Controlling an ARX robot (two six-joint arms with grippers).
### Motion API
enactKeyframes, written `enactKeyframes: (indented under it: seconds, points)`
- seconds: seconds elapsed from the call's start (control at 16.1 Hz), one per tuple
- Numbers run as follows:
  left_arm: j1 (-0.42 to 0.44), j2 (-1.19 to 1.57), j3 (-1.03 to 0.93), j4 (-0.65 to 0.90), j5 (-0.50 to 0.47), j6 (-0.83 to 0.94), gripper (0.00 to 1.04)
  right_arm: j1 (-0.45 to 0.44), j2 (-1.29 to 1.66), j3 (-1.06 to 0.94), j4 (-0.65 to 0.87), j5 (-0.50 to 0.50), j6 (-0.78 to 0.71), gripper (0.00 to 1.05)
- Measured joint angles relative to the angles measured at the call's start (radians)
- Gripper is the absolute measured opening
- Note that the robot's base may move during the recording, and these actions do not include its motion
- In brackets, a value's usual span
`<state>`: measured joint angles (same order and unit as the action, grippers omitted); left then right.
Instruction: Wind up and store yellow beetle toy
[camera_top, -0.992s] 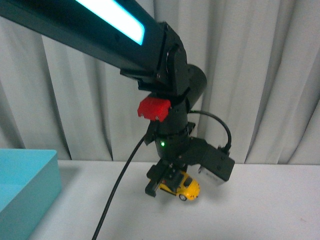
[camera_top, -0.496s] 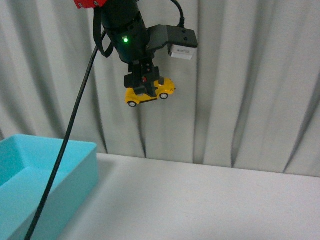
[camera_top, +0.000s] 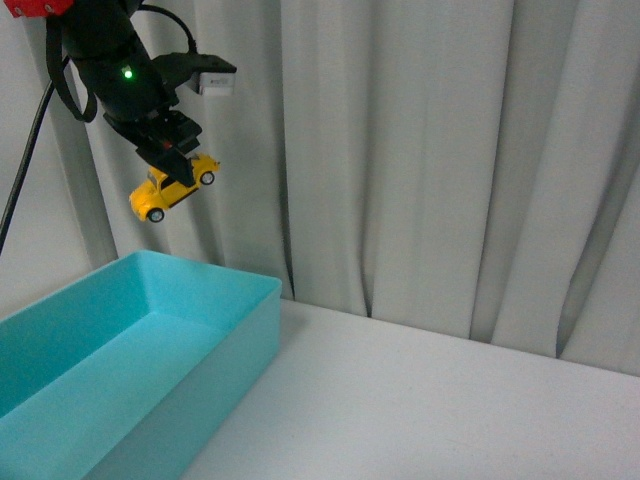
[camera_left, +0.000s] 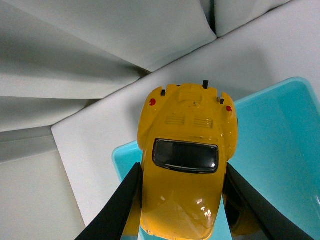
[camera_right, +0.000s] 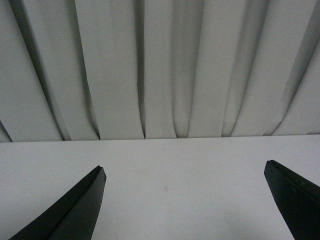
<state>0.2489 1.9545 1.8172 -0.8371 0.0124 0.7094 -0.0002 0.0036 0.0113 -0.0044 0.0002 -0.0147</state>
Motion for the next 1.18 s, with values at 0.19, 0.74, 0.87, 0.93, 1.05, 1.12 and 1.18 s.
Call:
enactKeyframes:
  seconds: [0.19,0.74,0.87,0.93,1.05,1.12,1.18]
  points:
    - [0.045,-0.080,-0.081,-0.009,0.013,0.006,0.39,0.000,0.000,0.000,0.000,0.000,0.000,0.98]
    - [-0.016,-0.315,-0.701,0.202,-0.115,-0.051,0.39,0.000,0.000,0.000,-0.001,0.000,0.000,0.98]
    - [-0.083,-0.348,-0.800,0.238,-0.130,-0.089,0.39,0.000,0.000,0.000,0.001,0.000,0.000,0.98]
    - [-0.082,-0.328,-0.807,0.244,-0.150,-0.117,0.39,0.000,0.000,0.000,0.000,0.003,0.000,0.98]
    - [-0.085,-0.320,-0.813,0.254,-0.169,-0.136,0.39,0.000,0.000,0.000,0.000,0.002,0.000,0.98]
    - [-0.088,-0.320,-0.813,0.257,-0.179,-0.146,0.39,0.000,0.000,0.000,0.001,0.000,0.000,0.98]
    - [-0.089,-0.320,-0.813,0.261,-0.183,-0.153,0.39,0.000,0.000,0.000,0.001,0.000,0.000,0.98]
